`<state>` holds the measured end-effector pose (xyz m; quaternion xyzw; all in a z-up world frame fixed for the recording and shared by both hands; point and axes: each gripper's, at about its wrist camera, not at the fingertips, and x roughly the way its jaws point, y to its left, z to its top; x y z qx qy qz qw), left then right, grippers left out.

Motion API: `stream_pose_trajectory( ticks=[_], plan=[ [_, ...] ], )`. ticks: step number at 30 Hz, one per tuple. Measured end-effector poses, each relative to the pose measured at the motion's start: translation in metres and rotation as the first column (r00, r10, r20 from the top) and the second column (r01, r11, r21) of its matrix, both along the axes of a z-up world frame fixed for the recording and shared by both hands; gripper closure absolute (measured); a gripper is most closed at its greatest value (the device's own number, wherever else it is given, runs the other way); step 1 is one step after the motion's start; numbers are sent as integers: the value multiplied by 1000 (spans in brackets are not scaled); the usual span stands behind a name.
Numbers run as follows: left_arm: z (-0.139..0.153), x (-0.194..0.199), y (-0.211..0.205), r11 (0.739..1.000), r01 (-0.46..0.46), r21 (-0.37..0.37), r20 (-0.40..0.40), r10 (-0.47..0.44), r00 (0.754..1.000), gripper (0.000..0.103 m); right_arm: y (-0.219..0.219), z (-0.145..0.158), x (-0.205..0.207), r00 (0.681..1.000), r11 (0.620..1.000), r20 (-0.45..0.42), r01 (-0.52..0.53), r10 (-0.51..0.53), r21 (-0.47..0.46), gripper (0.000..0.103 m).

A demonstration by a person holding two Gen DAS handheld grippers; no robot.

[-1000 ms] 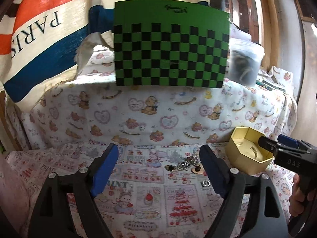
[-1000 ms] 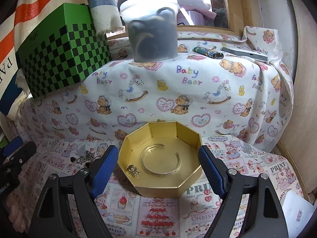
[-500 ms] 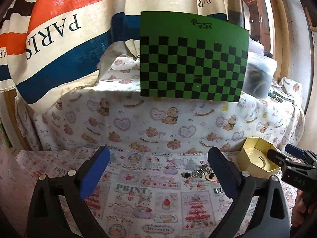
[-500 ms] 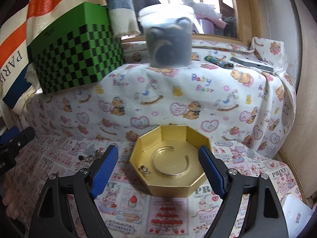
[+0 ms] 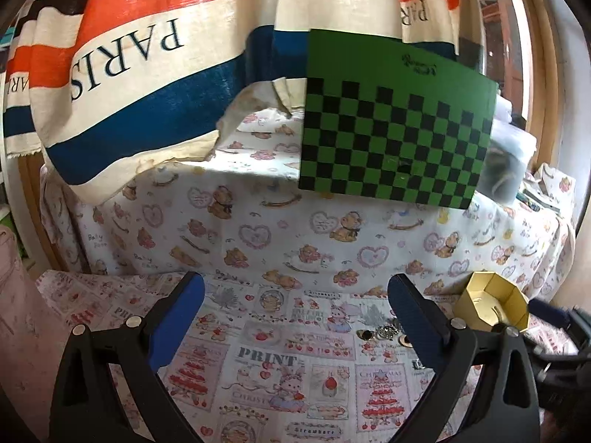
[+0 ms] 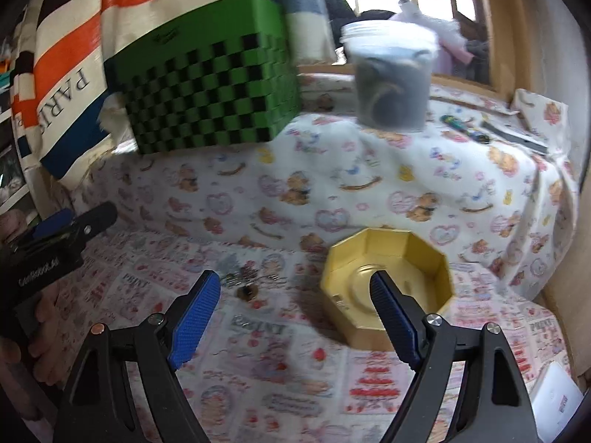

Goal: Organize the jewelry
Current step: 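Raise the right gripper out of the box and back toward the pile, then position the right gripper over the small silver ring beside the pile, then close the right gripper on the small silver ring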

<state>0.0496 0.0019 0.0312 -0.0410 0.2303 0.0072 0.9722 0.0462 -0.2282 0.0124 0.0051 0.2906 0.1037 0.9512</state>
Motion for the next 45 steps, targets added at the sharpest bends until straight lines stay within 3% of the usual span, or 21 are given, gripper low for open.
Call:
stream_pose_trajectory(
  ticks=[4,8,12,15,17,19,32,40,45],
  plan=[
    [1,4,8,1000,-19,-14,-11,18,1000,4,18,-5,4,999,999,-37,-21,20,-39,18],
    [0,6,14,999,-36,-31,-26,35,999,4,28,-14,15,991,998,-123,-62,60,-13,20],
    [-2,8,18,998,-44,-44,-36,42,998,4,39,-23,27,979,997,-188,-82,80,-1,33],
    [-2,10,19,998,-38,-54,-45,36,998,4,47,-32,36,966,995,-239,-98,95,-1,53],
    [-3,10,20,998,-42,-54,-48,40,998,4,52,-37,39,963,994,-251,-105,100,-8,55],
    [-3,11,22,997,-47,-53,-51,45,998,4,55,-41,40,961,995,-260,-100,91,-20,65],
    [-3,13,26,996,-54,-68,-56,51,997,4,55,-54,57,945,994,-318,-96,76,-48,67],
    [-3,15,24,997,-50,-58,-60,47,997,4,68,-68,59,952,982,-303,-99,46,-160,70],
    [-1,13,25,997,-50,-52,-47,48,998,4,76,-68,56,953,980,-299,-106,51,-169,83]
  ],
)
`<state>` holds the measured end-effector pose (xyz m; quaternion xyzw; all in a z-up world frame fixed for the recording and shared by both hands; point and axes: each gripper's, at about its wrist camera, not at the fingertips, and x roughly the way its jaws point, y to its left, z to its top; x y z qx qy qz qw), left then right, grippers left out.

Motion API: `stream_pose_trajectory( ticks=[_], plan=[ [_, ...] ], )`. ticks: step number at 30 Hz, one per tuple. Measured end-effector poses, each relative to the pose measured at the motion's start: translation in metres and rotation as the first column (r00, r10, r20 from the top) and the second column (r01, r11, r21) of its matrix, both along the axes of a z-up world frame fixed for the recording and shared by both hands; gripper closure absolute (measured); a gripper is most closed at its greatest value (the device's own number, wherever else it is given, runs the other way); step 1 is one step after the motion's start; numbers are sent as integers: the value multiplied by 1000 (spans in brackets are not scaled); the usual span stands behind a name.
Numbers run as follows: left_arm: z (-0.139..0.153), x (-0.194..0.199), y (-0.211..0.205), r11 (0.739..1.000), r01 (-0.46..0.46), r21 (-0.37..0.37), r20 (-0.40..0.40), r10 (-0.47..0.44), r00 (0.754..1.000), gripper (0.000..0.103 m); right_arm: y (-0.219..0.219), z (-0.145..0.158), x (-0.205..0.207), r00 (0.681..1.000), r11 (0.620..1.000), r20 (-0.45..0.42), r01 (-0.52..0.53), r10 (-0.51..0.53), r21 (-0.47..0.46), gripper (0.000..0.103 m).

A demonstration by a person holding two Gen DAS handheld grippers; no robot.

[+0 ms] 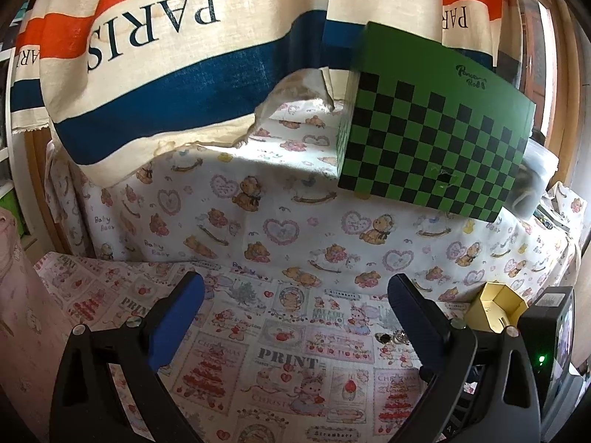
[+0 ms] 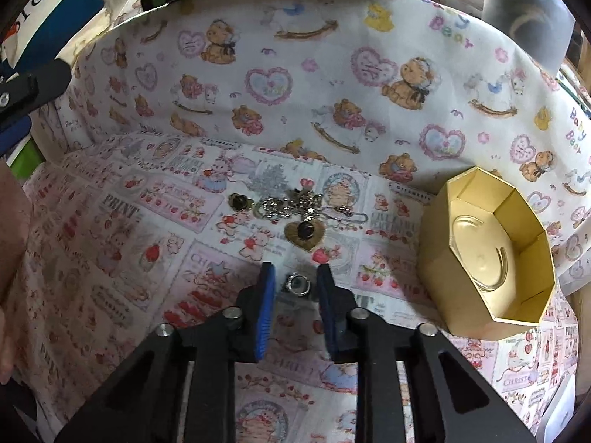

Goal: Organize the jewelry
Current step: 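Close the right gripper on the small silver ring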

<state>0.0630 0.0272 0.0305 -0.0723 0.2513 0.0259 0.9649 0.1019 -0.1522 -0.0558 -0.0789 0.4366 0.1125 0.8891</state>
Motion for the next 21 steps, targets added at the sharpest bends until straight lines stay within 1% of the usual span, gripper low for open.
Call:
stream_pose_trajectory(
  ticks=[1,3,5,6,7,10,13,21],
  plan=[
    [1,0,0,1000,-1,2,3,1,1000,4,1,0,0,1000,1000,-1,-2,2,3,88],
    [2,-1,1,1000,-3,5,8,3,1000,4,2,-1,1,1000,1000,-1,4,-4,12,88],
    [2,-2,1,1000,-2,4,10,2,1000,4,-2,-1,1,999,999,3,33,-33,25,89],
    [2,-2,1,1000,-2,4,11,2,1000,4,-5,0,-2,999,998,7,42,-42,37,91],
    [2,-2,1,1000,-3,4,12,3,1000,4,-7,2,-4,999,998,13,43,-44,54,100],
    [2,-2,1,1000,-1,9,7,1,1000,4,-19,12,-14,998,996,61,31,-35,80,100],
    [1,0,-1,1000,-1,21,1,1,1000,4,-27,22,-21,995,997,97,18,-25,70,100],
    [-3,3,-5,999,4,45,-2,-4,1000,4,-53,35,-32,994,984,107,16,-36,177,100]
  ],
)
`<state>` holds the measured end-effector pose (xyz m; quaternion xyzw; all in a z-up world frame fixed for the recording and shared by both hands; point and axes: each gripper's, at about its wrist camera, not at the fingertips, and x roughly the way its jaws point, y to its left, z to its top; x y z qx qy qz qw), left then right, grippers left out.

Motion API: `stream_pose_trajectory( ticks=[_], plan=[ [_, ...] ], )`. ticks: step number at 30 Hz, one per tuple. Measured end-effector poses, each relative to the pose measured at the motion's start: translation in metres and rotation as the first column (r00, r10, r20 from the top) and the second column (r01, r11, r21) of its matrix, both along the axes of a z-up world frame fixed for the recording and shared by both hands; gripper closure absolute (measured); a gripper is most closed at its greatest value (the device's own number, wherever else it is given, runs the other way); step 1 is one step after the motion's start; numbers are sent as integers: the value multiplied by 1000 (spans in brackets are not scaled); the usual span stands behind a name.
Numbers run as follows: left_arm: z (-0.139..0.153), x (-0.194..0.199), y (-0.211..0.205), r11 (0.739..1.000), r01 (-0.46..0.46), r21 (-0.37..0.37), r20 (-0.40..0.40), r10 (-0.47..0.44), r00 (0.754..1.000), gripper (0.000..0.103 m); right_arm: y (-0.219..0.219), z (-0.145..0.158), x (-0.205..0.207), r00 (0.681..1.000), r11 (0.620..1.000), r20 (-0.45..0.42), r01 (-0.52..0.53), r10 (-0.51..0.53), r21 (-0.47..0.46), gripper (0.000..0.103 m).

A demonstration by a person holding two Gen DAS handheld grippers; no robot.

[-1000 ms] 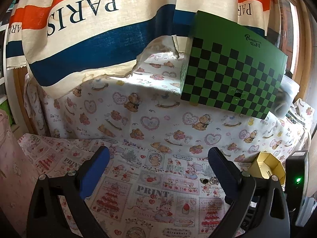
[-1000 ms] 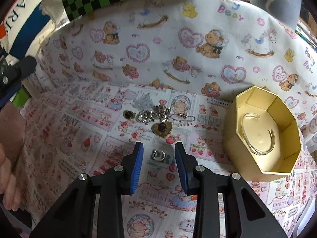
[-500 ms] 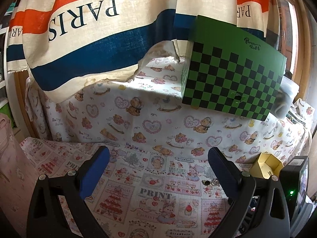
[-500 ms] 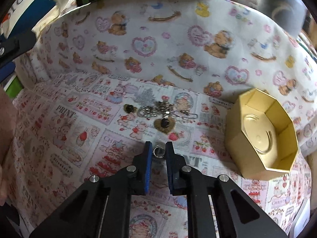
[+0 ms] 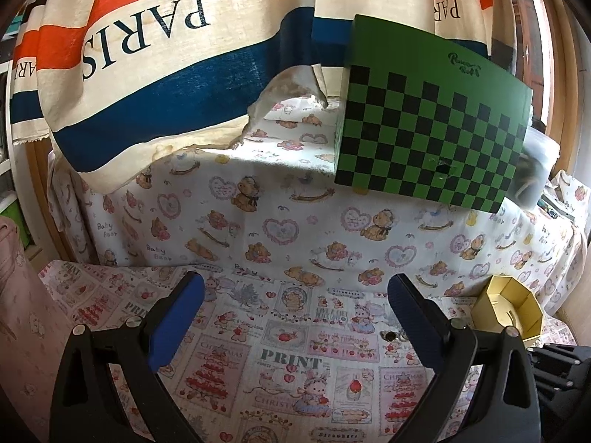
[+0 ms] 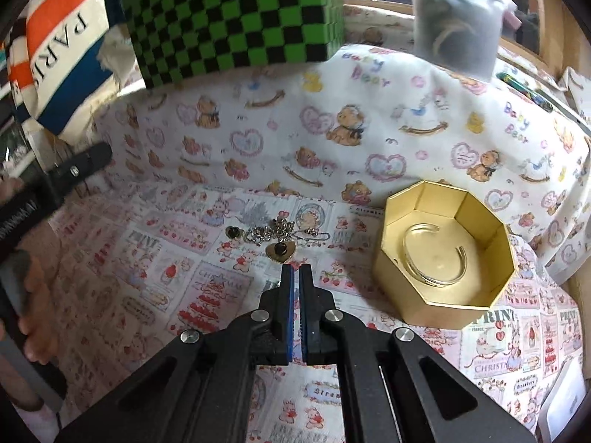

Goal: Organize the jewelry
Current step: 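Close the right gripper on the small silver ring, then lift the small ring off the table with the right gripper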

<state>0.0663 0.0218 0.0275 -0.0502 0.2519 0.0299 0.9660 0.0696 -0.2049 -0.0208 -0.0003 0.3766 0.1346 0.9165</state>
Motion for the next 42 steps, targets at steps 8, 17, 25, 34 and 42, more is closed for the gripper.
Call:
stream_pose_trajectory(
  ticks=[8,17,25,34,42],
  plan=[
    [-2,1,-2,1000,5,14,1,-5,1000,4,1,-2,5,998,999,-35,-44,44,7,100],
    [-2,0,-4,1000,10,19,3,-10,1000,4,30,-25,23,997,991,-68,-56,48,-123,74],
    [0,0,-1,1000,6,-5,5,-6,1000,4,35,-35,35,993,984,-114,-48,29,-169,84],
    [1,0,1,1000,1,-1,4,-1,1000,4,34,-30,29,995,984,-98,-41,24,-171,88],
    [0,-2,-7,999,10,31,14,-11,1000,4,3,3,1,999,996,46,7,-3,-85,88]
  ],
)
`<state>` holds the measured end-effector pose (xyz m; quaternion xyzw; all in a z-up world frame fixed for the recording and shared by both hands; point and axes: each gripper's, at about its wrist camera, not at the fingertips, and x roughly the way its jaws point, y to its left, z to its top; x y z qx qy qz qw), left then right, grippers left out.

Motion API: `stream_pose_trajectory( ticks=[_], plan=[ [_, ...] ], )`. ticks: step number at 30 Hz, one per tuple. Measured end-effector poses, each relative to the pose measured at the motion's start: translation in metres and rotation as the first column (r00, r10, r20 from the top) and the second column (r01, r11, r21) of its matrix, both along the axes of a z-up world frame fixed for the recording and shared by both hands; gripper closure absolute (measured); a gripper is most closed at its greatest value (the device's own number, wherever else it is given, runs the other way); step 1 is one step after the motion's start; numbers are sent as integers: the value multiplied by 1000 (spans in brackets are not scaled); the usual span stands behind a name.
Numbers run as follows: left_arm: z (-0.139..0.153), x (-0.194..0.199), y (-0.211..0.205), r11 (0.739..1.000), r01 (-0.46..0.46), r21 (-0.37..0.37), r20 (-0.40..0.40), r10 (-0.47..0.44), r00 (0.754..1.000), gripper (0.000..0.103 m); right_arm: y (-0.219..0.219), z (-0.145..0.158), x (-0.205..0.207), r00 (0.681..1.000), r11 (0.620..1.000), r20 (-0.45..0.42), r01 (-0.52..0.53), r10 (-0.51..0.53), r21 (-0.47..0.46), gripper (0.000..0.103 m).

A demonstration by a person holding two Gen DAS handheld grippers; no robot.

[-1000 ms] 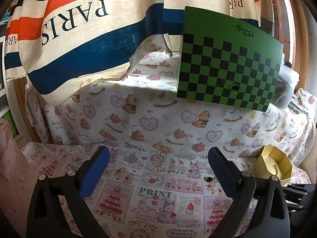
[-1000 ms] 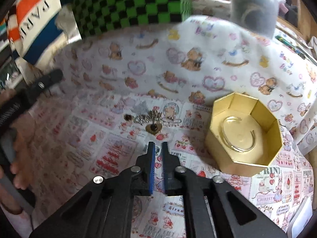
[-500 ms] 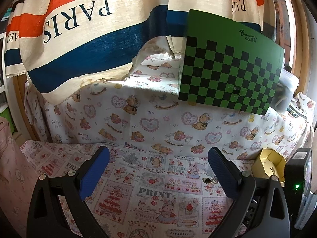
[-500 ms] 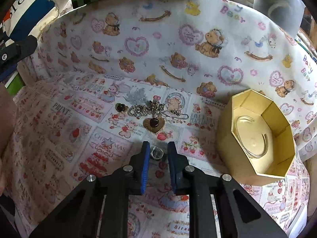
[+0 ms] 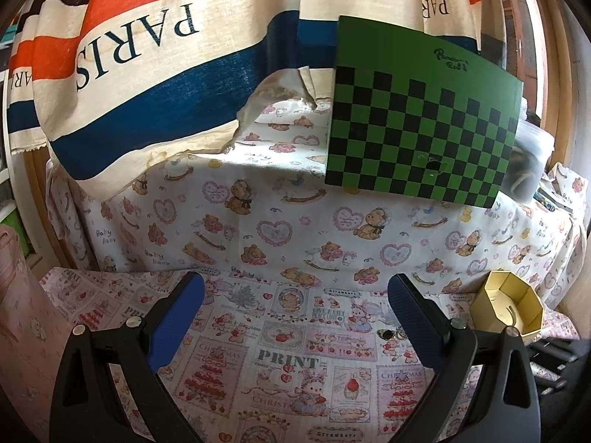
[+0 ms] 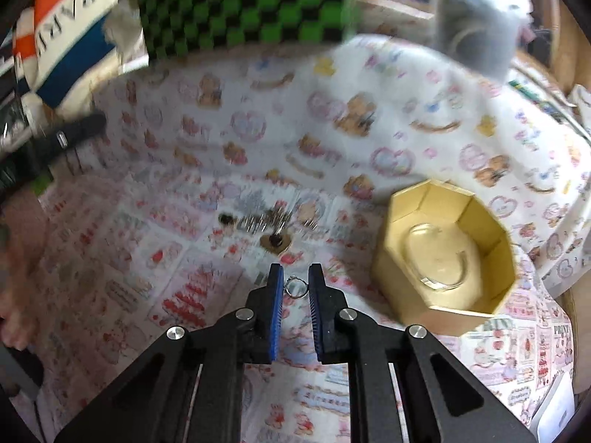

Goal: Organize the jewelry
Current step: 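Lift the small ring off the table with the right gripper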

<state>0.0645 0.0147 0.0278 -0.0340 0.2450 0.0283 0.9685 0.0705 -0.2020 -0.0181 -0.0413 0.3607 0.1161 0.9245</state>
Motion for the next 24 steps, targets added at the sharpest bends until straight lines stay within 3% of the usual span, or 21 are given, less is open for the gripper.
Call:
stream_pose_trajectory(
  ticks=[3,11,13,16,21,24],
  plan=[
    [-3,1,-3,1000,-1,14,-3,1,1000,4,-14,8,-6,997,999,65,33,-34,18,88],
    [-10,3,-15,999,25,47,-18,-24,1000,4,-42,20,-9,991,995,108,66,-73,71,88],
    [-11,3,-18,998,52,21,-43,-51,998,4,-48,23,-11,989,994,122,76,-85,76,88],
    [-8,0,-20,990,117,-84,-73,-123,990,4,-57,29,-14,987,992,129,82,-94,96,88],
    [-8,3,-37,988,150,-45,-87,-153,984,4,-65,35,-18,983,989,149,92,-109,119,88],
    [-11,15,-45,986,159,-48,-129,-164,978,12,-70,36,-18,983,985,141,94,-114,141,88]
  ],
)
